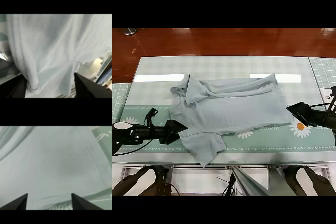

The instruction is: Fold the shirts.

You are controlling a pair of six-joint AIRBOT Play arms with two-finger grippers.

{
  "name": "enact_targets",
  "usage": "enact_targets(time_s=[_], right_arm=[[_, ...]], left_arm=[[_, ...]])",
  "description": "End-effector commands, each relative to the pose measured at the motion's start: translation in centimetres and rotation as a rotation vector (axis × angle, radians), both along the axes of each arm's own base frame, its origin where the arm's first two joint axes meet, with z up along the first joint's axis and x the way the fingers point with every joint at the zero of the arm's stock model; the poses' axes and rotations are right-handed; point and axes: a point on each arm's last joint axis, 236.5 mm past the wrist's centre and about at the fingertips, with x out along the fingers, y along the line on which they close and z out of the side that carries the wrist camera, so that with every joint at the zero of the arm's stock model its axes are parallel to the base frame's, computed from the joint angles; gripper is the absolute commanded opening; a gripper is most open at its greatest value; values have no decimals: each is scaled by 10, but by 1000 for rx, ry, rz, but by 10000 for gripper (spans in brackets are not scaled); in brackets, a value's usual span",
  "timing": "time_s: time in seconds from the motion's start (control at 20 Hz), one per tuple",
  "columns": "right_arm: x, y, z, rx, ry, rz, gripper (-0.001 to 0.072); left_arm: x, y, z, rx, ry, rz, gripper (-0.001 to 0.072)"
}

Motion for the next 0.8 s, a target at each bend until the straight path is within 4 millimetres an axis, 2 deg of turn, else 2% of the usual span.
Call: enact_targets(time_s=[0.0, 0.05, 0.15, 0.25, 0.3, 0.35, 0.45, 0.65, 0.75], right_arm=[[6, -11, 3, 2, -26, -63, 628], [5, -26, 1, -23, -19, -105, 627], [-9, -60, -12, -92, 46, -186, 628], [-39, -94, -35, -195, 183, -247, 628], [-54, -104, -46, -227, 257, -258, 628], [-62, -105, -55, -230, 307, -243, 628], [-62, -93, -69, -157, 350, -213, 628], [-30, -57, -81, 85, 304, -181, 627], [-19, -50, -88, 167, 299, -188, 627]], left_arm=[[-1, -9, -6, 42, -42, -71, 264], [-2, -10, -4, 39, -71, -111, 41], [3, -6, 5, 30, -90, -123, 25], [15, -1, 14, 26, -115, -106, 25], [19, -1, 18, 24, -126, -105, 25], [21, 0, 19, 25, -133, -105, 25], [24, -2, 22, 15, -139, -94, 25], [24, -2, 22, 13, -140, -92, 25], [24, -2, 22, 13, -140, -92, 25]])
